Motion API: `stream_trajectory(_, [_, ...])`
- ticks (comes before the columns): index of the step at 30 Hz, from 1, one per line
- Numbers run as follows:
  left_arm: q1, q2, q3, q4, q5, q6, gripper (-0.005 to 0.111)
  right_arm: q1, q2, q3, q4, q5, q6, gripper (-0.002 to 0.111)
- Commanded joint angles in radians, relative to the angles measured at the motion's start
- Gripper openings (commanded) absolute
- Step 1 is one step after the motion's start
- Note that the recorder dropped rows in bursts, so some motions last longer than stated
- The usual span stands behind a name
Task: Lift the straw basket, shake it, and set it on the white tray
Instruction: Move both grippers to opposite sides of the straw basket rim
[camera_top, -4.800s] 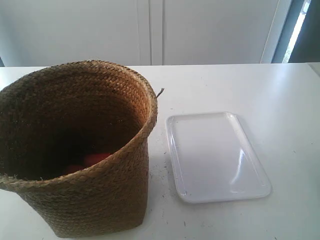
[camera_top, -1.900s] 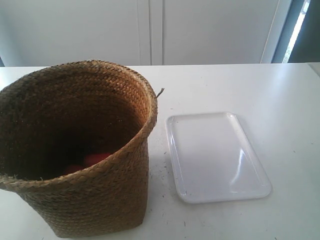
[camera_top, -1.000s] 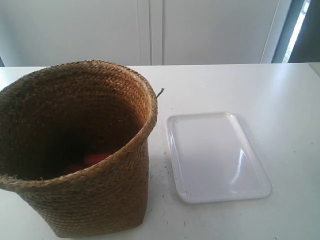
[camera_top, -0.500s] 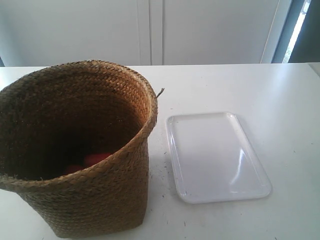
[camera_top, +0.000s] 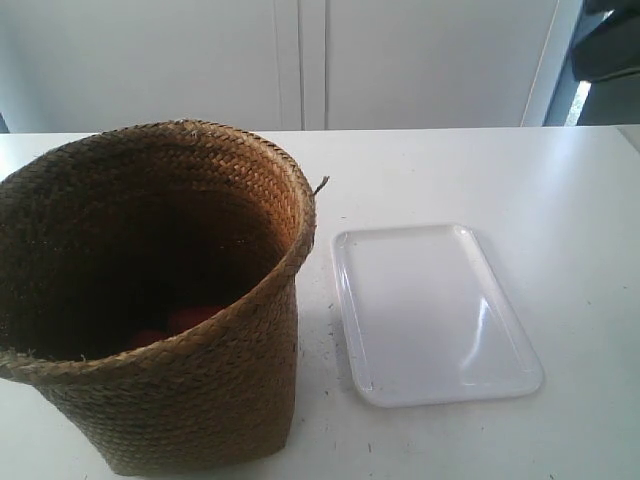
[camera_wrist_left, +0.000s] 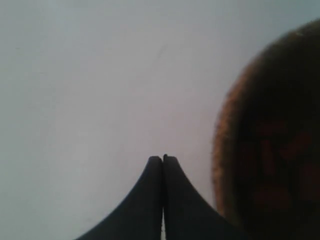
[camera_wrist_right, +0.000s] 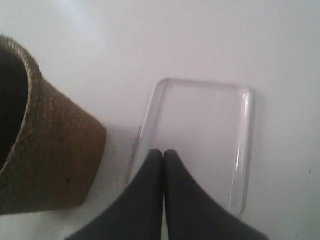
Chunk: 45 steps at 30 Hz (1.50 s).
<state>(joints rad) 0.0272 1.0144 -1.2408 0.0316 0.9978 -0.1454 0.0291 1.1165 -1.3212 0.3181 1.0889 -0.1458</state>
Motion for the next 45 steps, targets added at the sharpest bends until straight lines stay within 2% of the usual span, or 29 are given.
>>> stream_trajectory(1, [0.003,0.031,-0.078,-0.166,0.091,0.084,0.000,0.052,0.055,-0.074,0.054,0.119,-0.014,0.000])
stream_trajectory(13, [0.003,0.032,-0.084,-0.210,0.101,0.097,0.000,0.256,0.135,-0.074,0.144,0.045,-0.014,0.000])
stream_trajectory(18, [0.003,0.032,-0.084,-0.210,0.123,0.097,0.000,0.301,0.200,-0.074,0.144,0.044,-0.039,0.000])
stream_trajectory(20, [0.003,0.032,-0.084,-0.210,0.138,0.097,0.000,0.300,0.223,-0.074,0.148,0.058,-0.039,0.002])
stream_trajectory(23, [0.003,0.032,-0.084,-0.198,0.145,0.113,0.001,0.300,0.247,-0.074,0.155,0.085,-0.039,0.014])
stream_trajectory(25, [0.003,0.033,-0.084,-0.198,0.142,0.123,0.008,0.300,0.251,-0.074,0.157,0.089,-0.039,0.025])
stream_trajectory(28, [0.003,0.038,-0.084,-0.198,0.137,0.123,0.027,0.300,0.251,-0.074,0.162,0.089,-0.039,0.051])
stream_trajectory(30, [0.003,0.044,-0.075,-0.198,0.137,0.123,0.047,0.300,0.253,-0.074,0.181,0.087,-0.056,0.067])
stream_trajectory(32, [0.003,0.053,-0.059,-0.198,0.137,0.123,0.066,0.300,0.255,-0.074,0.205,0.087,-0.064,0.075])
stream_trajectory(35, [0.003,0.070,-0.027,-0.205,0.125,0.119,0.081,0.300,0.266,-0.074,0.228,0.086,-0.064,0.076])
stream_trajectory(45, [0.003,0.095,0.006,-0.256,0.035,0.119,0.082,0.306,0.328,-0.074,0.292,0.047,-0.033,0.076])
